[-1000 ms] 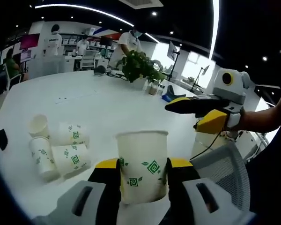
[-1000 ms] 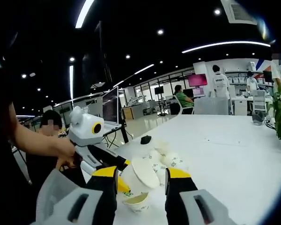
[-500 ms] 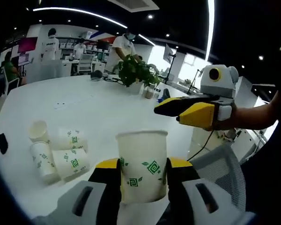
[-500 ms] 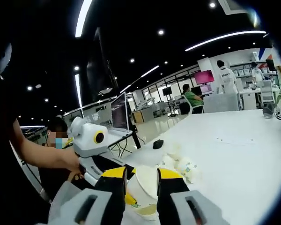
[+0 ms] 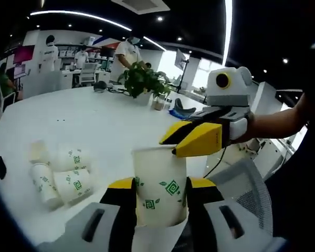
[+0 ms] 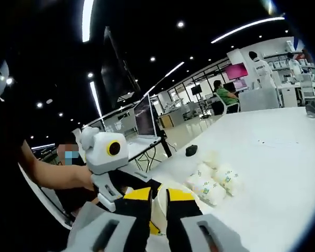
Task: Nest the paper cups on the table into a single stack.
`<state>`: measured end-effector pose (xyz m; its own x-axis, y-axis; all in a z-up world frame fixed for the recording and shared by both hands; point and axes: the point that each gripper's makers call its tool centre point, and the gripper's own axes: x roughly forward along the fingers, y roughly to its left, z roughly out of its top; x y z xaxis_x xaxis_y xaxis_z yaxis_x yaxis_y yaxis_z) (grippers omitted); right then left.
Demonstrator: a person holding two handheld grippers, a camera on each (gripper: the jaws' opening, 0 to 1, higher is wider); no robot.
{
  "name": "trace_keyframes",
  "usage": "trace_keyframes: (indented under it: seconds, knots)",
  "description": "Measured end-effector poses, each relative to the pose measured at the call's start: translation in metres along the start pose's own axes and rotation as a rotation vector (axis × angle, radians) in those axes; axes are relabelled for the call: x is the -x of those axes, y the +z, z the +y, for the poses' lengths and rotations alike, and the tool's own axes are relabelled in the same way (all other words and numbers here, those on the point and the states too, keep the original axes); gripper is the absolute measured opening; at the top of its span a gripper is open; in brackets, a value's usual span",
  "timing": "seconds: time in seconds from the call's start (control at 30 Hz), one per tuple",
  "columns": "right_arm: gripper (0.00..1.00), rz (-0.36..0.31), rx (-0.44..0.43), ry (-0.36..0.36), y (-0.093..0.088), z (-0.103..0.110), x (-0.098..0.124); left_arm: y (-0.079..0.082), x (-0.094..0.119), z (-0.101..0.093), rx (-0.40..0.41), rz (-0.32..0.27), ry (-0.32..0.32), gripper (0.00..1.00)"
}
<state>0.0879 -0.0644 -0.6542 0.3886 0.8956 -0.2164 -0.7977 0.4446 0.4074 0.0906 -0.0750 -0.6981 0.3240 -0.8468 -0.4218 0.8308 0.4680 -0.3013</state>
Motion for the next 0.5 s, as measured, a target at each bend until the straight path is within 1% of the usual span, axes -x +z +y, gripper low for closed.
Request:
trace_keyframes:
  seconds: [0.07,0.13,0.33,0.4,0.43,0.5]
  knots:
    - [0.04,0.01,-0.012,-0.002,-0.0018,-0.001,-0.0006,0.0016,-0.0006,-0.0062,-0.008,0.005,0.001,0.36]
    - [0.02,0.01,-0.038,0.004,-0.0013,-0.0007,-0.0006,-0.0005,-0.0009,-0.0038,-0.012,0.007,-0.001,0.36]
    - [0.01,0.024,-0.071,0.013,-0.0032,0.0002,-0.0012,-0.0018,-0.0013,-0.0059,-0.031,0.017,0.005,0.36]
    - [0.0,0.029,-0.094,0.016,-0.0039,0.0004,-0.0015,-0.0012,-0.0015,-0.008,-0.037,0.02,0.006,0.36]
    - [0.0,0.031,-0.1,0.017,-0.0042,0.0007,-0.0017,-0.003,-0.0008,-0.0045,-0.043,0.021,0.007,0.36]
    - [0.0,0.038,-0.103,0.016,-0.0051,0.0012,-0.0022,-0.0035,-0.0007,-0.0053,-0.051,0.026,0.009,0.36]
